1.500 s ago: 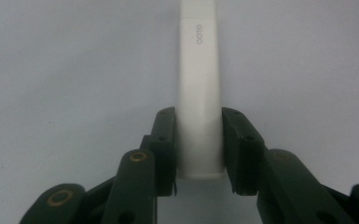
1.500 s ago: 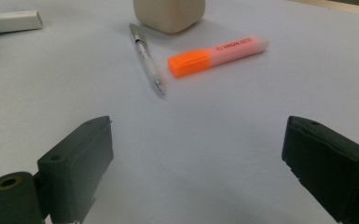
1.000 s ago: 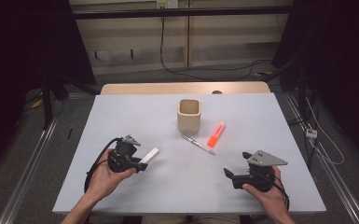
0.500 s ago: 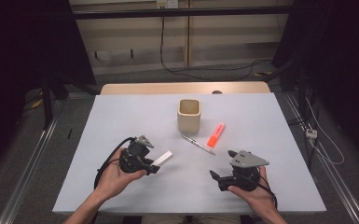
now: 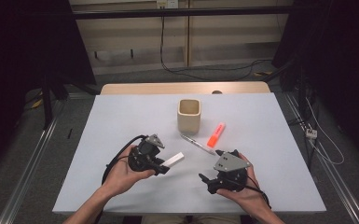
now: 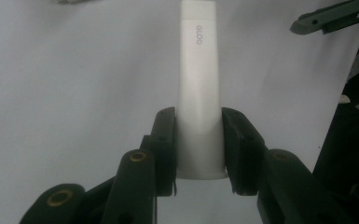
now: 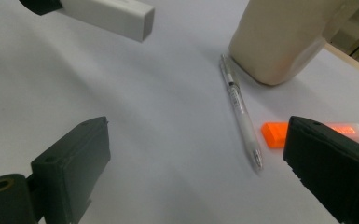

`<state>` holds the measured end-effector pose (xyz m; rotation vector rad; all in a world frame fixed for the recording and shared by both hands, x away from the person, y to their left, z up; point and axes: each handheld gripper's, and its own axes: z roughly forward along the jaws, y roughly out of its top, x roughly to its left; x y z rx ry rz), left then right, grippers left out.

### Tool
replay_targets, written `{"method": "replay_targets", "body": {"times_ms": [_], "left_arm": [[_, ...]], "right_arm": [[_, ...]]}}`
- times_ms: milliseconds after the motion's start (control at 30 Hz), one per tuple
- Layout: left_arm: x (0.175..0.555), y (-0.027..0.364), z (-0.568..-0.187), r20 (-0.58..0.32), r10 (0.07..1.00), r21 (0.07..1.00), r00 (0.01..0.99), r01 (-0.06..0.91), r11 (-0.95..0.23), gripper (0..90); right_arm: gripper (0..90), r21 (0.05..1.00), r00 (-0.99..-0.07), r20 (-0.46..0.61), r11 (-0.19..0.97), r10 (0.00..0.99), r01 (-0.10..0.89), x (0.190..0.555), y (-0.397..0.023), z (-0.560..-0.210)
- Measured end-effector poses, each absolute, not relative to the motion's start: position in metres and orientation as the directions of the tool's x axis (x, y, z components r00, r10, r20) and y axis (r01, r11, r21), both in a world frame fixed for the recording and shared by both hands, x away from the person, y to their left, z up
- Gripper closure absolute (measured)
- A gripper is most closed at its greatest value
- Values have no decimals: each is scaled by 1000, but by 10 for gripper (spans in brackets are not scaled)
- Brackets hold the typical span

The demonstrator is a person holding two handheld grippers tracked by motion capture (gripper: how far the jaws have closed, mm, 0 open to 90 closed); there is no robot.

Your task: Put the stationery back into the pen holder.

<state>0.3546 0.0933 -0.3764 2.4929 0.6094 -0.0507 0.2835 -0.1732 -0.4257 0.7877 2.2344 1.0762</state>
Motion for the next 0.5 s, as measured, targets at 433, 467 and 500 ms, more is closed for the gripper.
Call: {"method": "replay_targets", "body": {"times_ms": [433, 467, 500], "left_arm": [[354, 76, -374, -174, 363, 513, 915, 399, -760, 674], [356, 75, -373, -174, 351, 511, 920, 389, -767, 674], [356, 73, -372, -171, 346, 508, 923, 383, -772, 675]], "right_arm": [[87, 750, -720, -355, 641, 596, 161, 281, -149, -427], [93, 741, -715, -378, 655, 588, 148, 281, -148, -427], [102, 735, -715, -392, 665, 579, 136, 280, -147, -427]]}}
